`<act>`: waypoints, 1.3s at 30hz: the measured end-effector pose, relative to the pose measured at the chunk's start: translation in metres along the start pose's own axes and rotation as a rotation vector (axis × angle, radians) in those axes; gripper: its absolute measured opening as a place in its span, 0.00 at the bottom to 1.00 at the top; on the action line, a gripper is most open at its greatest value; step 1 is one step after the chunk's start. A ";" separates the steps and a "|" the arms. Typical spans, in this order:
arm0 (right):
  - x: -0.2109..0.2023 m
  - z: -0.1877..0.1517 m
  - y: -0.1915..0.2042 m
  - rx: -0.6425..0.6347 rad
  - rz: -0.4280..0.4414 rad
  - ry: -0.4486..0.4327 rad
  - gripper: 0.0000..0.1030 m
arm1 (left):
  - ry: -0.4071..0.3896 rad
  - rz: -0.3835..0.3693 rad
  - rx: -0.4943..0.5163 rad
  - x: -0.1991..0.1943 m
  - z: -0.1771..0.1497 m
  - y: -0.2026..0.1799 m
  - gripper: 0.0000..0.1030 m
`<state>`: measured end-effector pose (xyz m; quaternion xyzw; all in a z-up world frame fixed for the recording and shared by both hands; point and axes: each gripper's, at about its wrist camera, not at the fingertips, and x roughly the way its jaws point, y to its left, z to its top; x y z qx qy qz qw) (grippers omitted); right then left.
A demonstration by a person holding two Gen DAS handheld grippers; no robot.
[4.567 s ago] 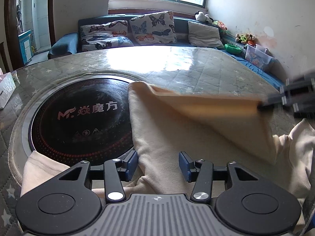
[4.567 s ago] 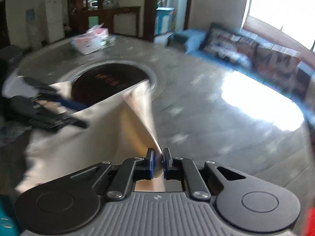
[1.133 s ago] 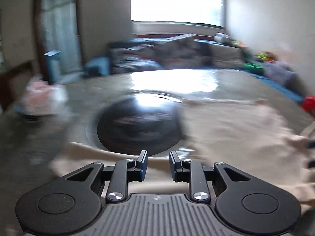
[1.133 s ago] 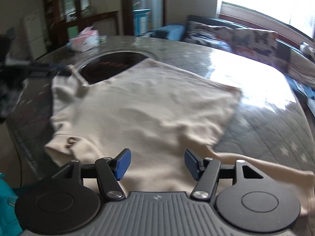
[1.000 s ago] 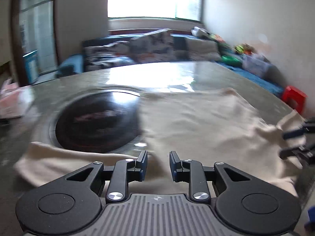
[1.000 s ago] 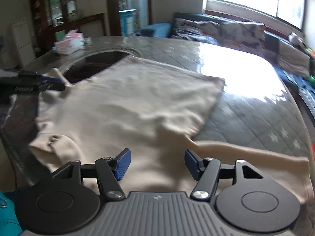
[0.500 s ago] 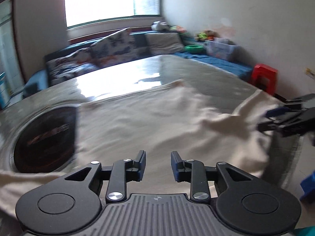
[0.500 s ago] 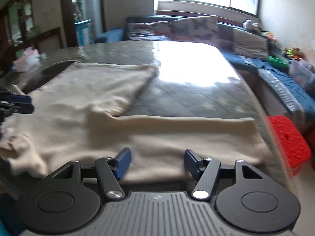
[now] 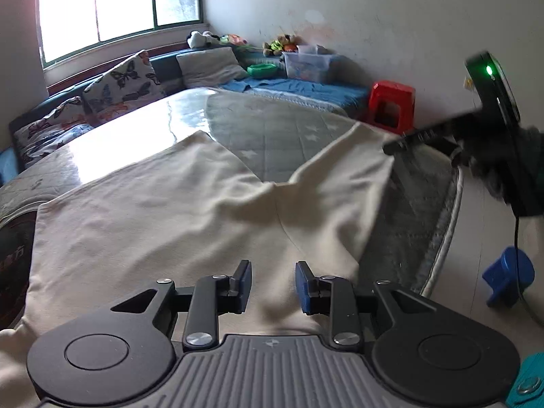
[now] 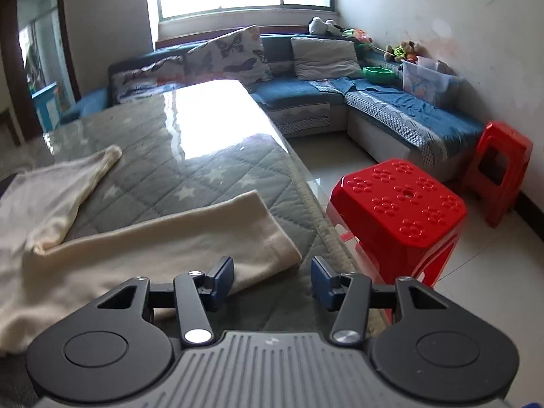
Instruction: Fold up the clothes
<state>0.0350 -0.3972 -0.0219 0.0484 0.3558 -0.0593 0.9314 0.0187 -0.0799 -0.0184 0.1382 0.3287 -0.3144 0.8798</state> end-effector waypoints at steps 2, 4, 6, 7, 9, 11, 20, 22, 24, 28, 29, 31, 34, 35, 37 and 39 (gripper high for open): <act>0.003 0.001 0.000 0.006 0.003 -0.010 0.32 | 0.006 0.002 -0.001 0.001 -0.001 0.000 0.30; 0.004 0.001 -0.002 0.010 0.005 -0.021 0.16 | -0.001 0.008 -0.007 -0.001 0.001 0.001 0.30; -0.001 0.002 -0.003 0.021 0.010 -0.042 0.09 | -0.011 0.013 -0.013 -0.003 0.004 0.002 0.32; -0.005 0.003 -0.004 0.028 0.013 -0.055 0.08 | -0.018 0.015 -0.016 -0.004 0.006 0.003 0.32; -0.012 0.004 -0.005 0.043 0.018 -0.081 0.08 | -0.029 0.014 -0.021 -0.004 0.010 0.004 0.32; -0.020 0.006 -0.006 0.054 0.023 -0.106 0.08 | -0.033 0.006 -0.022 -0.002 0.012 0.003 0.32; -0.045 0.021 0.001 0.023 0.032 -0.157 0.08 | -0.026 -0.013 -0.031 0.014 0.009 -0.002 0.40; -0.048 0.024 0.004 0.023 0.036 -0.166 0.08 | -0.040 -0.008 -0.037 0.009 0.009 0.001 0.42; -0.055 0.028 0.009 0.016 0.052 -0.179 0.08 | -0.053 0.006 -0.050 0.002 0.009 0.006 0.44; -0.070 0.037 0.022 -0.009 0.097 -0.209 0.08 | -0.074 0.043 -0.090 -0.012 0.006 0.021 0.45; -0.074 0.039 0.026 -0.020 0.111 -0.216 0.08 | -0.078 0.055 -0.101 -0.016 0.004 0.026 0.45; -0.085 0.046 0.040 -0.054 0.156 -0.235 0.08 | -0.087 0.079 -0.124 -0.024 0.001 0.036 0.45; -0.100 0.055 0.064 -0.110 0.222 -0.260 0.08 | -0.099 0.117 -0.161 -0.035 -0.006 0.050 0.48; -0.104 0.058 0.072 -0.130 0.241 -0.267 0.07 | -0.103 0.130 -0.175 -0.038 -0.009 0.055 0.48; -0.111 0.064 0.096 -0.184 0.292 -0.278 0.08 | -0.110 0.148 -0.200 -0.045 -0.015 0.064 0.49; -0.114 0.068 0.117 -0.231 0.333 -0.280 0.07 | -0.120 0.170 -0.230 -0.052 -0.021 0.073 0.50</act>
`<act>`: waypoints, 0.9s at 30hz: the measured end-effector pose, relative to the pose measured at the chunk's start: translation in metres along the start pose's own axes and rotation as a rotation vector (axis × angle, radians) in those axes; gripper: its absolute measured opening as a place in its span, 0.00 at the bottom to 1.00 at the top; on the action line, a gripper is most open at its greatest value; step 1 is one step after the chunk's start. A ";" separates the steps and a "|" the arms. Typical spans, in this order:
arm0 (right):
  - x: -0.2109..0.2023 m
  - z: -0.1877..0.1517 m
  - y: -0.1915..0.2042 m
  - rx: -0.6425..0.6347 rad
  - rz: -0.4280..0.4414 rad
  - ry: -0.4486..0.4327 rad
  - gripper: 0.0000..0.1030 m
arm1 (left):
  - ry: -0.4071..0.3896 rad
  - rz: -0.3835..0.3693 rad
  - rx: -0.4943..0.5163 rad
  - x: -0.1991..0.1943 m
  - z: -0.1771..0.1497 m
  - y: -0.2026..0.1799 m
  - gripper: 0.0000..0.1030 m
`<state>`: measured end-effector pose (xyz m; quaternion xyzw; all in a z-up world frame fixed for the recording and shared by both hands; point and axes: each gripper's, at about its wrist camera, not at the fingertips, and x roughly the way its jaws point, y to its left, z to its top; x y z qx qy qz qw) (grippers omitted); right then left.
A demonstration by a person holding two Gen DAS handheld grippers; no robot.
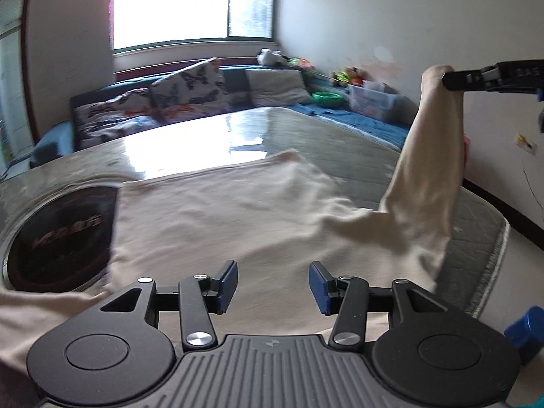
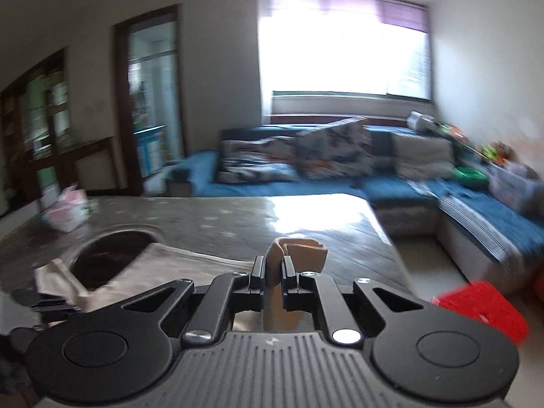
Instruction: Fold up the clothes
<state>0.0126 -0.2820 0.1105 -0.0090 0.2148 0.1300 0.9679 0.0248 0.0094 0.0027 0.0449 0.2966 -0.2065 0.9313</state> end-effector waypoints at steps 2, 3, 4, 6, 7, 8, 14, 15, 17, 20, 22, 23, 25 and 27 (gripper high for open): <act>0.010 0.007 0.024 -0.049 0.053 0.007 0.07 | -0.005 0.019 -0.028 -0.005 -0.004 0.010 0.51; 0.015 0.010 0.035 -0.071 0.080 0.012 0.07 | -0.006 0.028 -0.038 -0.007 -0.006 0.014 0.51; 0.021 0.012 0.044 -0.085 0.101 0.017 0.08 | -0.007 0.040 -0.046 -0.010 -0.009 0.018 0.52; 0.033 0.013 0.064 -0.117 0.150 0.032 0.08 | -0.006 0.063 -0.064 -0.015 -0.015 0.026 0.53; 0.039 0.013 0.075 -0.133 0.175 0.043 0.07 | -0.004 0.071 -0.076 -0.017 -0.018 0.030 0.53; 0.046 0.011 0.086 -0.146 0.201 0.056 0.08 | -0.002 0.079 -0.087 -0.019 -0.021 0.035 0.54; 0.077 -0.010 0.133 -0.193 0.306 0.149 0.08 | 0.005 0.115 -0.130 -0.030 -0.033 0.052 0.57; 0.080 -0.013 0.137 -0.199 0.316 0.162 0.08 | 0.007 0.120 -0.135 -0.030 -0.034 0.052 0.58; 0.087 -0.020 0.145 -0.207 0.345 0.193 0.10 | 0.009 0.127 -0.143 -0.031 -0.034 0.053 0.60; 0.086 -0.028 0.150 -0.224 0.378 0.218 0.15 | 0.007 0.135 -0.152 -0.032 -0.033 0.054 0.63; 0.083 -0.028 0.151 -0.230 0.387 0.215 0.18 | 0.003 0.135 -0.153 -0.035 -0.032 0.054 0.65; 0.082 -0.027 0.149 -0.230 0.385 0.211 0.25 | 0.000 0.135 -0.151 -0.036 -0.031 0.054 0.65; 0.079 -0.025 0.143 -0.231 0.373 0.205 0.35 | -0.004 0.130 -0.146 -0.036 -0.029 0.052 0.65; 0.076 -0.025 0.131 -0.231 0.345 0.211 0.38 | -0.006 0.122 -0.139 -0.035 -0.026 0.049 0.65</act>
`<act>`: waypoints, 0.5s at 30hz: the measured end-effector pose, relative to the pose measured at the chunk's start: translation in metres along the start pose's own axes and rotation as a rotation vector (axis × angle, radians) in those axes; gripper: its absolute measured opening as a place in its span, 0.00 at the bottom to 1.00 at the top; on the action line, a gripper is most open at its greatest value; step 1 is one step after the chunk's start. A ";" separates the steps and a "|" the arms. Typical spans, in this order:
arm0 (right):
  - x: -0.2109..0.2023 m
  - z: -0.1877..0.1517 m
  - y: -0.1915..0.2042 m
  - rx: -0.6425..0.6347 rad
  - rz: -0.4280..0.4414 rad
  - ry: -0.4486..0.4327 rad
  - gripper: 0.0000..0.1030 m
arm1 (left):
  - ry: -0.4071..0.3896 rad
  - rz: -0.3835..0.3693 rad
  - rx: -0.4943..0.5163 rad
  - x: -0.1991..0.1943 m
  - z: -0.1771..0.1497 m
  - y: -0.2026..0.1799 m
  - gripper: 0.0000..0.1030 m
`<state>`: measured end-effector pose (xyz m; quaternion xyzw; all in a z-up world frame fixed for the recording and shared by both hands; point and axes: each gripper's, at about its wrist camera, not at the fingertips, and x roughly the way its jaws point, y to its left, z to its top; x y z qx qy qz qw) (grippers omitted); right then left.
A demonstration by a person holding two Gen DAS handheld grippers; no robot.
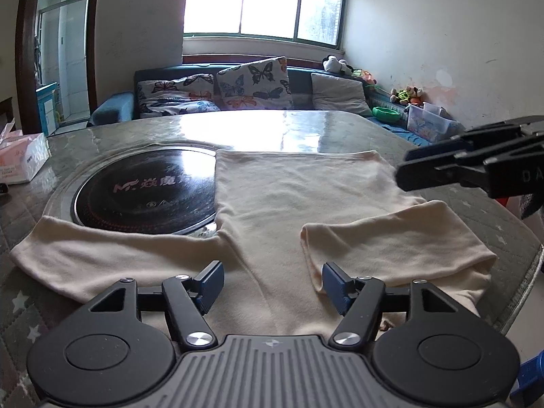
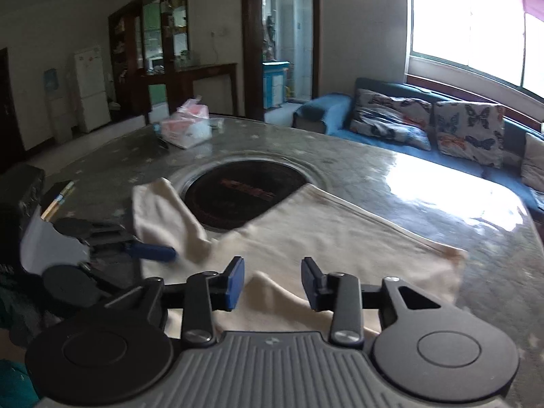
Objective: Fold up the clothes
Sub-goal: 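Grasp the other sleeve with the left gripper and fold it across the body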
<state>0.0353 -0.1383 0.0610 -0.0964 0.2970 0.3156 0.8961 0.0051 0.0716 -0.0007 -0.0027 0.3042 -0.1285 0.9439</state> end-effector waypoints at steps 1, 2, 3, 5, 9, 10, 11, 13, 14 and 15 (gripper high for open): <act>-0.003 -0.003 -0.006 0.004 -0.019 0.010 0.44 | -0.002 -0.007 0.003 0.001 0.001 -0.002 0.65; -0.006 -0.008 -0.014 0.009 -0.046 0.026 0.55 | -0.003 -0.014 0.005 0.002 0.002 -0.004 0.65; -0.009 -0.013 -0.021 0.014 -0.071 0.040 0.58 | -0.002 -0.023 0.009 0.004 0.003 -0.006 0.65; -0.014 -0.025 -0.034 0.032 -0.112 0.067 0.62 | 0.004 -0.042 0.019 0.008 0.005 -0.011 0.64; -0.023 -0.055 -0.061 0.117 -0.181 0.118 0.74 | 0.032 -0.054 0.047 0.020 0.006 -0.020 0.61; -0.025 -0.062 -0.066 0.137 -0.190 0.127 0.76 | 0.039 -0.054 0.052 0.023 0.006 -0.022 0.60; -0.026 -0.069 -0.070 0.153 -0.200 0.134 0.79 | 0.049 -0.058 0.057 0.026 0.007 -0.023 0.55; -0.029 -0.078 -0.076 0.171 -0.211 0.142 0.81 | 0.067 -0.062 0.069 0.032 0.007 -0.027 0.52; -0.031 -0.082 -0.079 0.180 -0.213 0.144 0.82 | 0.076 -0.063 0.074 0.035 0.008 -0.029 0.48; -0.032 -0.085 -0.080 0.187 -0.213 0.143 0.83 | 0.083 -0.066 0.077 0.037 0.007 -0.030 0.47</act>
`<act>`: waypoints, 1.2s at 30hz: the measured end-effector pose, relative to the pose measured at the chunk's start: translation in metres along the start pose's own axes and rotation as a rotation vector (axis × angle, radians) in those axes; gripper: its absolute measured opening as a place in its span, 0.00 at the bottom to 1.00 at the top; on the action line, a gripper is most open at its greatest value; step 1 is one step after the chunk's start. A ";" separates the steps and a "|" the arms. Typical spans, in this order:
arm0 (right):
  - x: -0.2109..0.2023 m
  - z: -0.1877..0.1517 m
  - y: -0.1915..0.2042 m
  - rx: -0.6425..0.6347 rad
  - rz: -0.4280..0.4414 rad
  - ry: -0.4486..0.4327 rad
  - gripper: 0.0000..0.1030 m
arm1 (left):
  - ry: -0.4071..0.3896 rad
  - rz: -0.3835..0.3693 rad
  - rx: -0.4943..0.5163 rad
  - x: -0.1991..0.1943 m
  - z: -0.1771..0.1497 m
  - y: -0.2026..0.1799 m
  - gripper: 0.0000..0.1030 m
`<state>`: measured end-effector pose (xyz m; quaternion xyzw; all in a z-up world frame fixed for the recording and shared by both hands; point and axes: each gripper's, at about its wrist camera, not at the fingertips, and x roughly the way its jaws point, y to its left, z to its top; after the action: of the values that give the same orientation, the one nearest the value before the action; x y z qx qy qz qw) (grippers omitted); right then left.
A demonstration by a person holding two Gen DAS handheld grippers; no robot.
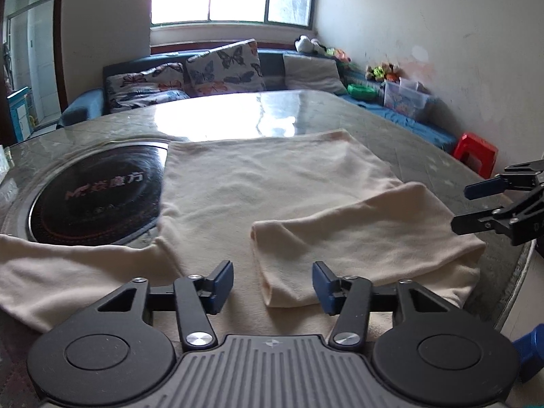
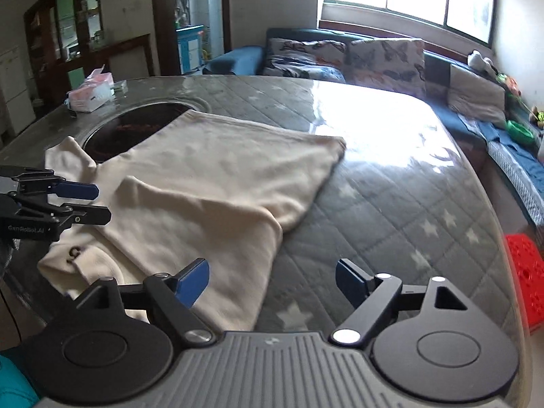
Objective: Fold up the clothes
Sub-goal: 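Grasp the other sleeve with the left gripper and fold it across the body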
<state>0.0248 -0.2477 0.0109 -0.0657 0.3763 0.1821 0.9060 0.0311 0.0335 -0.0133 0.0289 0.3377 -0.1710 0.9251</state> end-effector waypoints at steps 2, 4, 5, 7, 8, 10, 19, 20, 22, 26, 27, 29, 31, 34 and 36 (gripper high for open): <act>-0.002 -0.004 -0.002 0.008 -0.002 -0.003 0.88 | 0.009 0.002 0.010 0.003 0.000 -0.003 0.47; -0.004 -0.008 -0.002 -0.003 -0.003 -0.006 0.89 | 0.010 0.004 0.022 0.004 0.000 -0.006 0.40; -0.004 -0.009 -0.001 -0.010 0.001 -0.007 0.90 | 0.010 0.005 0.024 0.004 0.001 -0.006 0.31; -0.005 -0.012 0.002 -0.023 0.012 -0.008 0.90 | 0.009 0.010 0.028 0.004 0.003 -0.007 0.18; -0.005 -0.013 0.004 -0.035 0.015 -0.007 0.91 | 0.008 0.013 0.029 0.003 0.004 -0.007 0.09; -0.004 -0.014 0.010 -0.065 0.016 -0.008 0.94 | 0.002 0.017 0.032 0.001 0.008 -0.007 0.07; 0.001 -0.018 0.026 -0.134 -0.027 -0.024 0.97 | -0.154 -0.006 0.099 -0.037 0.054 -0.020 0.05; 0.002 -0.019 0.026 -0.130 -0.039 -0.023 0.97 | -0.171 -0.012 0.106 -0.041 0.059 -0.022 0.05; 0.002 -0.021 0.023 -0.123 -0.060 -0.018 0.97 | -0.202 -0.022 0.119 -0.048 0.068 -0.025 0.05; -0.001 -0.026 0.019 -0.132 -0.114 -0.008 0.97 | -0.221 -0.021 0.121 -0.051 0.074 -0.023 0.05; -0.001 -0.027 0.017 -0.135 -0.127 -0.005 0.97 | -0.218 -0.016 0.115 -0.051 0.073 -0.021 0.05; -0.003 -0.030 0.014 -0.133 -0.140 0.000 0.97 | -0.204 -0.011 0.093 -0.050 0.068 -0.014 0.05; -0.004 -0.032 0.011 -0.126 -0.144 0.004 0.97 | -0.182 -0.004 0.080 -0.047 0.062 -0.008 0.05; -0.006 -0.033 0.008 -0.125 -0.141 0.015 0.98 | -0.117 0.020 0.060 -0.036 0.045 0.001 0.06; -0.008 -0.033 0.006 -0.132 -0.130 0.025 0.98 | -0.077 0.033 0.049 -0.029 0.034 0.007 0.06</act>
<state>-0.0041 -0.2522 -0.0067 -0.1517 0.3696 0.1465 0.9049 0.0337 0.0427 0.0313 0.0506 0.2970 -0.1648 0.9392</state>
